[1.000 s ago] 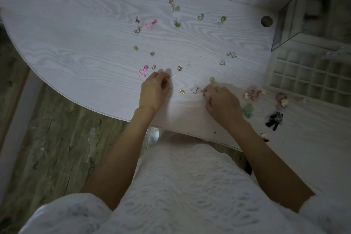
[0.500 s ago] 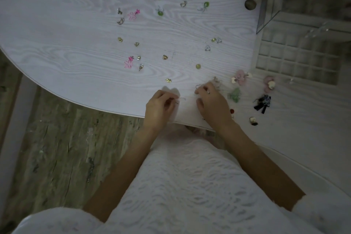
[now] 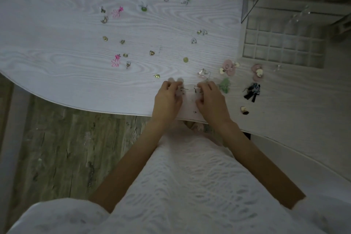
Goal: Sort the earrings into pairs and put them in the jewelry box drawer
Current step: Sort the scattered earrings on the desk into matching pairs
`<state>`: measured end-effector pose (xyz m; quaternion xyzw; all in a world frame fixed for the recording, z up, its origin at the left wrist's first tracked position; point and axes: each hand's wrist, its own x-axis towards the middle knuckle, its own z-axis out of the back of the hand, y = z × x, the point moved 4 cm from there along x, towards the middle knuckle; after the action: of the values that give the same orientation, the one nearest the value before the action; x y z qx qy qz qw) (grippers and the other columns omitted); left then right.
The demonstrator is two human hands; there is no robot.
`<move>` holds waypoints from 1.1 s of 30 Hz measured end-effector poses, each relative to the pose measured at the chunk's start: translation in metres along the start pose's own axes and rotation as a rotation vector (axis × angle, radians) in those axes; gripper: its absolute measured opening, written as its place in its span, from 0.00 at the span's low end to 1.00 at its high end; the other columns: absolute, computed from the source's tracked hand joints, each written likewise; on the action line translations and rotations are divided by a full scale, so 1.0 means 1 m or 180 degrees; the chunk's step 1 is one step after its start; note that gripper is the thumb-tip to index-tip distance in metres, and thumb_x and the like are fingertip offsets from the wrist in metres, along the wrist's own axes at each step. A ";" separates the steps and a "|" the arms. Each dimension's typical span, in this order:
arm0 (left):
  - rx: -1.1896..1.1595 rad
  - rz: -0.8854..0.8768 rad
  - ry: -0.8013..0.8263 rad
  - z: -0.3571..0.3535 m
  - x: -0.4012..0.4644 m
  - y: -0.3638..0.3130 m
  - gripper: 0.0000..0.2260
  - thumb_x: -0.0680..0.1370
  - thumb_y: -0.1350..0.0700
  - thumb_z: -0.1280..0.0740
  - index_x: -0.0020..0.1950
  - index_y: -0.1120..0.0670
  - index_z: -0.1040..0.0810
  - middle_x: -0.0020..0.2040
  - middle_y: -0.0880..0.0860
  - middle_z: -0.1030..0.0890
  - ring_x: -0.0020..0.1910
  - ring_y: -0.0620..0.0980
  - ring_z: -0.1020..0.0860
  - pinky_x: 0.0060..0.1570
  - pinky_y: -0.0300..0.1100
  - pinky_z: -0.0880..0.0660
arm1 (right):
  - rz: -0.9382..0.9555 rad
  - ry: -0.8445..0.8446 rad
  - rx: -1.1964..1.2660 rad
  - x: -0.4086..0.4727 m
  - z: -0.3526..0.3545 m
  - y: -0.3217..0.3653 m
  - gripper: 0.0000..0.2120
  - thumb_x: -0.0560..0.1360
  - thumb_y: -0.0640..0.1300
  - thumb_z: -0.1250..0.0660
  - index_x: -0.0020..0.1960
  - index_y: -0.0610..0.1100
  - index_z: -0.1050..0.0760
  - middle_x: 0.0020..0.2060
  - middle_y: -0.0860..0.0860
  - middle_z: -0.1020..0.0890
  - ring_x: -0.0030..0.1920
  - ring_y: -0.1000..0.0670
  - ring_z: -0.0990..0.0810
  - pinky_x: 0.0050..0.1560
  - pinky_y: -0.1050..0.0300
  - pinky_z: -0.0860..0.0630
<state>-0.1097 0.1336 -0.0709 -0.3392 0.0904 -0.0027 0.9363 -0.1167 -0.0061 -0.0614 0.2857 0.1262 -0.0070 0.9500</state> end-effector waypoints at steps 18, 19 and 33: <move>-0.0080 -0.0320 0.0179 -0.002 0.004 -0.018 0.10 0.73 0.63 0.34 0.53 0.58 0.19 0.49 0.59 0.21 0.46 0.57 0.23 0.44 0.43 0.27 | 0.0075 -0.0093 0.0091 0.014 -0.003 0.012 0.14 0.72 0.33 0.37 0.58 0.37 0.29 0.55 0.41 0.27 0.47 0.44 0.25 0.42 0.58 0.32; -0.0095 -0.0366 0.0182 0.000 0.003 -0.019 0.11 0.73 0.63 0.34 0.54 0.58 0.19 0.49 0.60 0.21 0.46 0.57 0.22 0.44 0.42 0.28 | 0.0103 -0.0088 0.0082 0.013 -0.003 0.011 0.14 0.72 0.33 0.37 0.58 0.37 0.29 0.55 0.41 0.27 0.47 0.44 0.25 0.42 0.59 0.33; 0.0031 0.0225 -0.0961 0.110 0.011 0.073 0.11 0.76 0.60 0.36 0.56 0.53 0.21 0.53 0.52 0.18 0.51 0.54 0.24 0.47 0.38 0.32 | 0.0575 0.0145 -0.0130 0.052 0.036 0.042 0.12 0.73 0.35 0.34 0.56 0.42 0.24 0.55 0.45 0.24 0.47 0.47 0.23 0.48 0.53 0.25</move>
<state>-0.0837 0.2584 -0.0363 -0.3279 -0.0395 0.0809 0.9404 -0.0545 0.0119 -0.0222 0.2765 0.1216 0.0878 0.9493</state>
